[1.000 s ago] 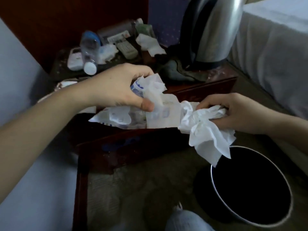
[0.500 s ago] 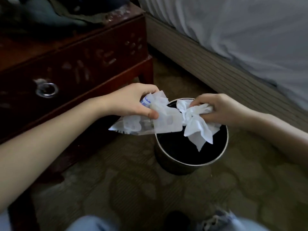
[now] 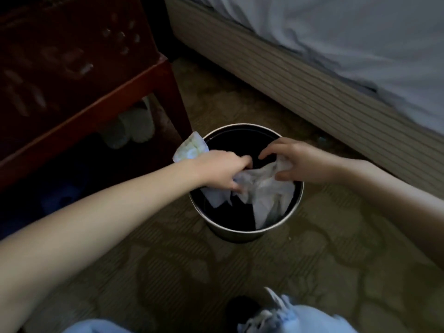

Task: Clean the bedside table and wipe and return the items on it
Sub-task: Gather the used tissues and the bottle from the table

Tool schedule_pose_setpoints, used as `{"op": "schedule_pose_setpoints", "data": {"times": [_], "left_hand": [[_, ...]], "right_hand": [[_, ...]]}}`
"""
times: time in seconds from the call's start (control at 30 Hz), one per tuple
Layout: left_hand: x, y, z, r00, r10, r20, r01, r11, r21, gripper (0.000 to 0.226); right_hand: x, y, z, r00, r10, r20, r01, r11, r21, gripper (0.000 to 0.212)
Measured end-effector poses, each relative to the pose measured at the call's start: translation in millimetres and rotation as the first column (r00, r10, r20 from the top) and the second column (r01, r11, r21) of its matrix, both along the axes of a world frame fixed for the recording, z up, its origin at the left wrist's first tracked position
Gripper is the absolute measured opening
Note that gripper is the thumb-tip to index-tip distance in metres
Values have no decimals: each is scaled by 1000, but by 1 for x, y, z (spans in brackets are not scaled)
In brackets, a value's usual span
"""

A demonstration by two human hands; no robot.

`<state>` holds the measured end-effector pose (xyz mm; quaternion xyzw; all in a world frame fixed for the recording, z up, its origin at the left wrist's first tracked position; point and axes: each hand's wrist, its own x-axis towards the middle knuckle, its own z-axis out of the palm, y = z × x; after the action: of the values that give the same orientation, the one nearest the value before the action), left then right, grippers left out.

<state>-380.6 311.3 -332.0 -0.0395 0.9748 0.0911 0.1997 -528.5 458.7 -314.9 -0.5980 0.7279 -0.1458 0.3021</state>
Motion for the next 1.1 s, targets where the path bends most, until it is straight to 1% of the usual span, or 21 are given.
{"op": "schedule_pose_setpoints", "data": {"times": [0.03, 0.07, 0.1, 0.13, 0.2, 0.27, 0.3, 0.37, 0.4, 0.43, 0.5, 0.57, 0.6, 0.7, 0.8, 0.87, 0.97, 1.1], "left_hand": [[-3, 4, 0, 999, -24, 39, 27, 997, -77, 57], [-4, 9, 5, 999, -46, 24, 48, 991, -124, 55], [-4, 12, 12, 998, -64, -22, 60, 988, -140, 50], [-1, 14, 22, 994, -77, -83, 67, 990, -122, 46], [9, 13, 38, 977, -107, -182, 102, 994, -38, 42], [26, 11, 59, 968, -124, -218, 128, 992, 4, 42], [36, 10, 69, 966, -118, -232, 122, 993, 1, 42], [58, 5, 86, 965, -81, -249, 73, 996, -42, 41], [70, 1, 94, 966, -42, -256, 23, 997, -77, 39], [83, -3, 101, 963, 11, -269, -43, 993, -114, 37], [111, -14, 117, 940, 146, -309, -204, 965, -165, 42], [142, -26, 131, 902, 272, -337, -354, 911, -213, 51], [159, -31, 137, 876, 322, -359, -418, 878, -232, 54], [210, -43, 157, 786, 394, -477, -568, 765, -303, 55], [260, -48, 179, 700, 412, -583, -680, 635, -367, 56], [287, -52, 195, 662, 451, -599, -732, 559, -388, 56], [322, -59, 214, 615, 520, -593, -786, 468, -405, 56], [354, -72, 235, 563, 615, -553, -825, 385, -413, 52]], "right_hand": [[-1, 1, 2, 1000, -26, -1, 26, 1000, -7, 47], [-2, 1, 5, 999, -48, -2, 48, 999, -19, 42], [-2, 2, 8, 998, -69, 5, 69, 997, -40, 37], [0, 2, 12, 996, -90, 15, 90, 994, -63, 31], [3, 1, 20, 994, -108, 3, 108, 989, -104, 23], [12, -2, 31, 995, -79, -57, 71, 990, -122, 20], [18, -5, 39, 995, -49, -89, 36, 990, -136, 20], [33, -12, 57, 985, 22, -169, -53, 983, -178, 21], [42, -17, 65, 974, 55, -220, -101, 974, -202, 22], [51, -23, 72, 956, 79, -283, -147, 963, -226, 23], [71, -38, 84, 900, 109, -423, -245, 928, -282, 27], [95, -58, 92, 824, 145, -548, -370, 870, -326, 31], [108, -69, 97, 795, 158, -585, -413, 848, -332, 33], [148, -103, 112, 742, 173, -648, -504, 781, -369, 43], [188, -133, 130, 731, 199, -653, -577, 691, -435, 50], [212, -152, 145, 736, 201, -647, -603, 628, -491, 51], [243, -182, 168, 747, 211, -631, -623, 554, -552, 44], [274, -224, 192, 757, 271, -595, -632, 534, -562, 44]]}}
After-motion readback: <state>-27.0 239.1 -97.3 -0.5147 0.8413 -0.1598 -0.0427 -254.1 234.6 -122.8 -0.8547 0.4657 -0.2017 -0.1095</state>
